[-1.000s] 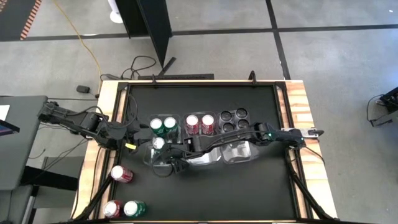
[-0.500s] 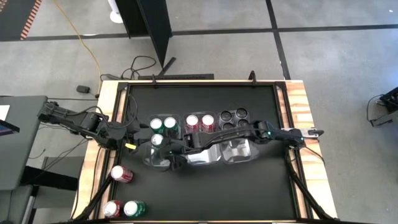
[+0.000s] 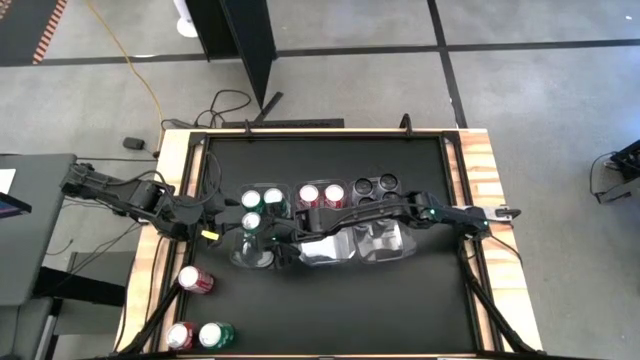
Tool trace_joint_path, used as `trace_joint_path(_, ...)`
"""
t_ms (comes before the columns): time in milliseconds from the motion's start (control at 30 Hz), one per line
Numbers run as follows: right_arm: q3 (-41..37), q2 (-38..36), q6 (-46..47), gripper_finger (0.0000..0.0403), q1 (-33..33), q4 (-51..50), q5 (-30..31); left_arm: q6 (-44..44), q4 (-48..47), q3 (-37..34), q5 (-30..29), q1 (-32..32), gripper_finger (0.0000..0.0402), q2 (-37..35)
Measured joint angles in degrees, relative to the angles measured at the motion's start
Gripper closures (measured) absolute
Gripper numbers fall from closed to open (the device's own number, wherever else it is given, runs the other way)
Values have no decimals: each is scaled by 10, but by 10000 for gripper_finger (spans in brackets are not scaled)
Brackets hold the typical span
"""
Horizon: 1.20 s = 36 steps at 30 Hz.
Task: Sort soda cans
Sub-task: Put the top green soda can into the left transparent bin
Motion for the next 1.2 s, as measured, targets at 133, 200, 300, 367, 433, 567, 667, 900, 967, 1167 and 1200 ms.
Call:
trace_joint_path(133,0,0,3,398,0,-13,0,0,0,0,0,0,120,0)
trace_joint_path(200,0,0,2,398,3,-15,-6,0,0,0,0,0,120,0)
trace_joint_path(300,0,0,3,398,2,-17,-32,0,0,0,0,0,120,0)
trace_joint_path(367,0,0,3,398,2,-20,-33,0,0,0,0,0,120,0)
trace_joint_path(433,0,0,3,398,2,-30,-33,0,0,0,0,0,120,0)
trace_joint_path(567,0,1,-1,398,3,-36,-52,0,0,0,0,0,120,0)
trace_joint_path(667,0,1,-1,398,3,-34,-55,0,0,0,0,0,120,0)
trace_joint_path(900,0,1,-1,398,-5,-14,-57,0,0,0,0,0,120,0)
trace_joint_path(967,0,1,-2,398,-6,-8,-57,0,0,0,0,0,120,0)
trace_joint_path(1167,0,1,2,398,-9,-12,-57,0,0,0,0,0,120,0)
trace_joint_path(1200,0,1,3,398,-9,-13,-57,0,0,0,0,0,120,0)
